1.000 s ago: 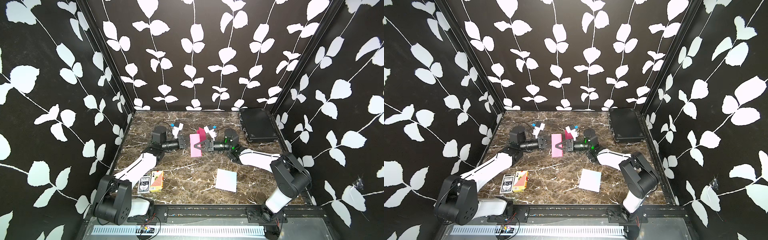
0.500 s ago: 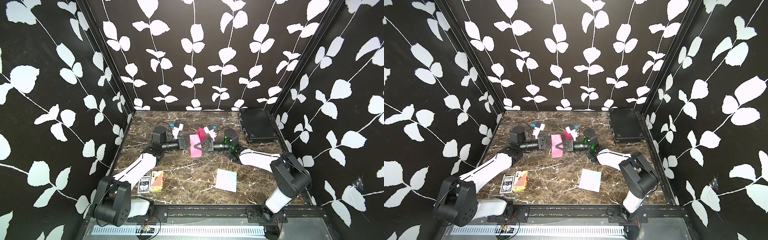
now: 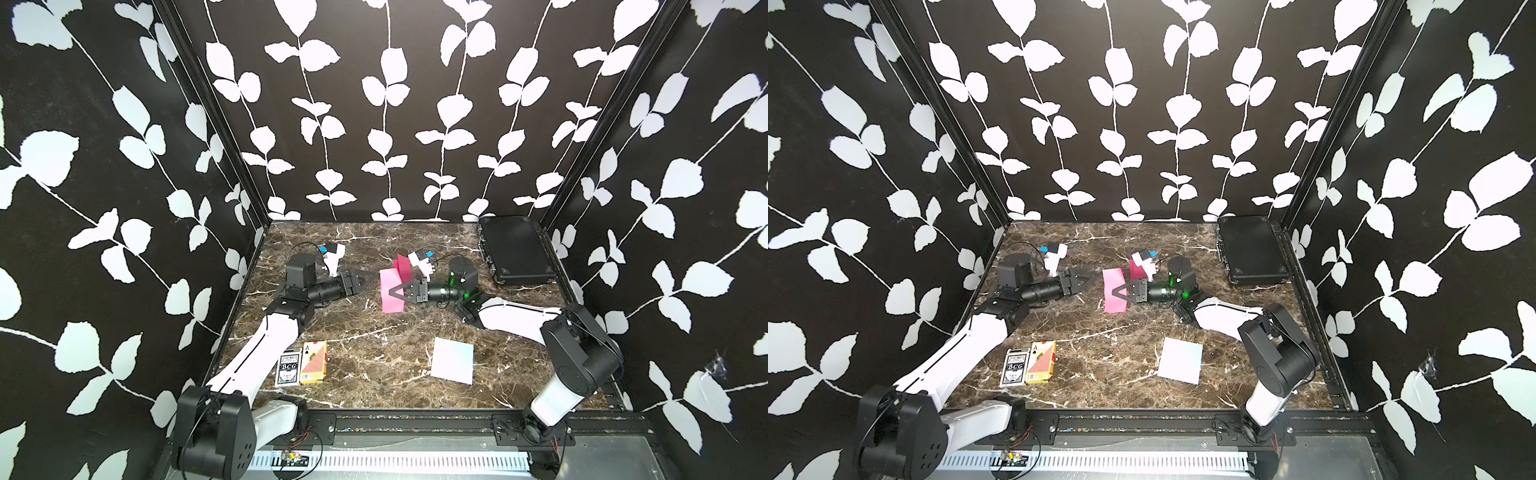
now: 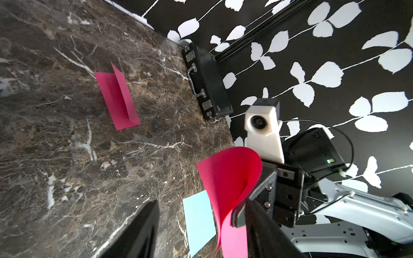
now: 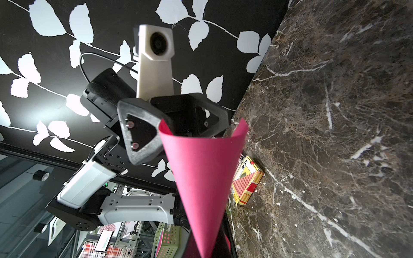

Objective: Fold the square paper along the opposite sides
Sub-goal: Fold the paper.

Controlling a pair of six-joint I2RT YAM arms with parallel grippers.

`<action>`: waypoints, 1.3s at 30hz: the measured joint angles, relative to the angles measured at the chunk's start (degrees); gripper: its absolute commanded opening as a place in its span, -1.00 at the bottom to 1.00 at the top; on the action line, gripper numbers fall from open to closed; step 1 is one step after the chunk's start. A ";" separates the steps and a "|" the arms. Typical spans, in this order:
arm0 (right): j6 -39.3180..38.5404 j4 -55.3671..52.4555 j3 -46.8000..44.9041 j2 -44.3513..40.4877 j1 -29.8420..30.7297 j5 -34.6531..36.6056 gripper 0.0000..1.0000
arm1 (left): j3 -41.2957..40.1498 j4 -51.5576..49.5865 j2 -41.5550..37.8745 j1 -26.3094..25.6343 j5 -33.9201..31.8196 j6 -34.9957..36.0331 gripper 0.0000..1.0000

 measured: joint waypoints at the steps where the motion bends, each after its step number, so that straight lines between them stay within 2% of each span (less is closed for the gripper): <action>1: -0.13 -0.02 0.00 0.00 -0.02 0.00 -0.90 | -0.02 0.26 -0.70 0.00 0.04 -0.48 0.58; 5: -0.42 -0.11 0.00 0.00 -0.04 0.02 -0.90 | -2.16 6.12 -2.12 -0.81 0.28 -4.70 0.84; 8: -0.44 -0.13 0.00 -0.02 -0.04 0.07 -0.90 | -3.78 9.18 -1.11 -3.30 -0.31 -7.10 0.95; 13: -0.48 -0.15 0.07 -0.02 -0.09 0.07 -0.90 | -4.00 12.15 3.41 -8.63 -0.74 -8.52 0.92; 15: -0.57 -0.22 0.09 -0.02 -0.09 0.07 -0.89 | -4.11 13.35 4.66 -9.07 -0.76 -9.20 0.76; 23: -1.95 -1.88 0.09 -0.07 -0.09 0.26 -0.87 | -4.50 16.52 4.98 -9.22 -0.81 -10.38 -0.39; 26: -1.99 -2.45 0.15 -0.07 -0.09 0.33 -0.85 | -4.59 16.81 4.98 -9.25 -0.79 -10.23 -0.65; 31: -2.12 -2.75 0.42 -0.07 -0.09 0.44 -0.74 | -4.57 16.37 4.98 -9.25 -0.85 -9.57 -1.00; 33: -2.27 -2.89 0.48 -0.07 -0.09 0.44 -0.55 | -4.52 15.61 4.98 -9.22 -0.83 -9.11 -1.00; 35: -2.36 -3.04 0.52 -0.07 -0.09 0.57 -0.22 | -4.22 14.27 4.98 -9.25 -0.83 -8.37 -1.00; 36: -2.56 -3.28 0.55 -0.15 -0.09 0.61 -0.12 | -4.02 13.60 4.98 -9.25 -0.81 -8.02 -1.00; 39: -3.08 -4.24 0.50 -1.18 -0.39 0.63 0.05 | -2.93 10.51 5.03 -9.25 -0.59 -6.19 -1.00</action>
